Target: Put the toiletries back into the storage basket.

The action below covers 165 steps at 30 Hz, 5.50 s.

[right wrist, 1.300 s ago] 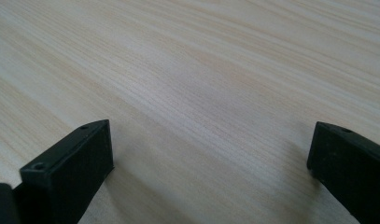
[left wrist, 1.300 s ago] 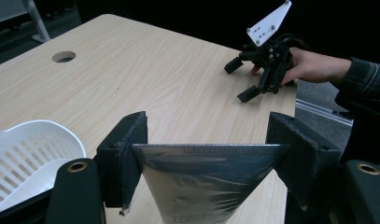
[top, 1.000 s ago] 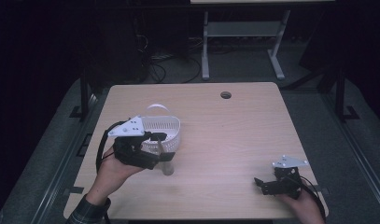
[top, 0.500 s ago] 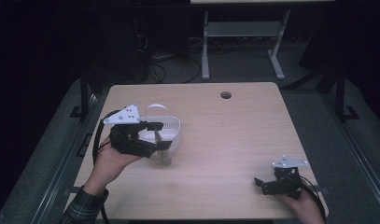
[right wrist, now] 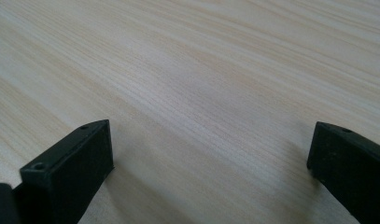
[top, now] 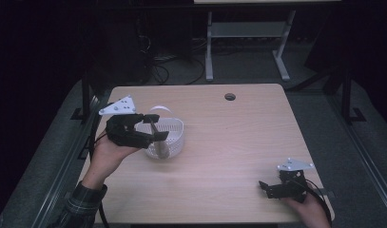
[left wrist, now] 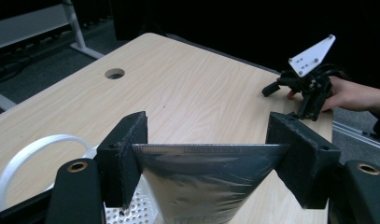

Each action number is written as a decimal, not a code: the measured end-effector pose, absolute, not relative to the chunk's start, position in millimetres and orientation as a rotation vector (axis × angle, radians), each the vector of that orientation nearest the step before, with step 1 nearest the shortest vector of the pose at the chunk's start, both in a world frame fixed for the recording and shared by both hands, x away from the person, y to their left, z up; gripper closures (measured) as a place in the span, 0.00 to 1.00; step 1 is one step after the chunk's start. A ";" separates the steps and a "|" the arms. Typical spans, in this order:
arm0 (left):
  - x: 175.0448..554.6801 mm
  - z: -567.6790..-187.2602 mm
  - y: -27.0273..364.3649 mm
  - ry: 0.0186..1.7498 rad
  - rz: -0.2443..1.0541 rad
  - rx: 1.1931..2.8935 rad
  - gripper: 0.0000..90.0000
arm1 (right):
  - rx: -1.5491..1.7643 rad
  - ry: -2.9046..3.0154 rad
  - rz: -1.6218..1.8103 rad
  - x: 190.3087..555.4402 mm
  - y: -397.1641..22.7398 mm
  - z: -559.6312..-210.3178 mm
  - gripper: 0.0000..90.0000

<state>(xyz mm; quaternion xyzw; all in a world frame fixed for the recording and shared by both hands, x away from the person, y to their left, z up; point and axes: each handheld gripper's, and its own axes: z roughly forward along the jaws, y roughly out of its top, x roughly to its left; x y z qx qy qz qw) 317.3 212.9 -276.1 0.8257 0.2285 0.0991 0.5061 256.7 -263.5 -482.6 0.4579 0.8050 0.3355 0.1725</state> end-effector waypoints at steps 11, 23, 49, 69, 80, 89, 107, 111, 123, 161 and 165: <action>329.3 -269.9 223.6 0.590 0.282 1.971 0.33 | 1.300 2.284 0.952 256.7 -263.5 -482.6 0.00; 343.8 -269.2 232.6 0.639 0.310 1.963 0.33 | 1.299 2.284 0.952 256.7 -263.5 -482.6 0.00; 374.8 -300.0 256.9 0.775 0.349 2.012 0.33 | 1.299 2.285 0.951 256.8 -263.6 -482.7 0.00; 381.4 -328.3 251.1 0.798 0.366 2.083 0.33 | 1.299 2.285 0.951 256.8 -263.6 -482.7 0.00; 383.9 -348.6 252.4 0.830 0.354 2.110 0.33 | 1.299 2.285 0.951 256.8 -263.6 -482.7 0.00; 385.8 -359.2 254.4 0.847 0.343 2.136 0.33 | 1.299 2.285 0.951 256.8 -263.6 -482.7 0.00; 382.0 -363.9 256.8 0.831 0.341 2.120 0.26 | 1.299 2.284 0.951 256.8 -263.6 -482.7 0.00; 382.1 -364.3 256.0 0.830 0.345 2.120 0.17 | 1.299 2.285 0.951 256.8 -263.6 -482.7 0.00; 373.3 -355.5 265.7 0.826 0.363 2.094 0.15 | 1.298 2.285 0.950 256.8 -263.6 -482.7 0.00; 304.4 -373.5 299.4 0.843 0.395 2.062 0.16 | 1.299 2.283 0.950 256.1 -263.8 -482.8 0.00; 298.6 -380.7 302.4 0.847 0.385 2.051 0.16 | 1.299 2.283 0.950 256.1 -263.8 -482.8 0.00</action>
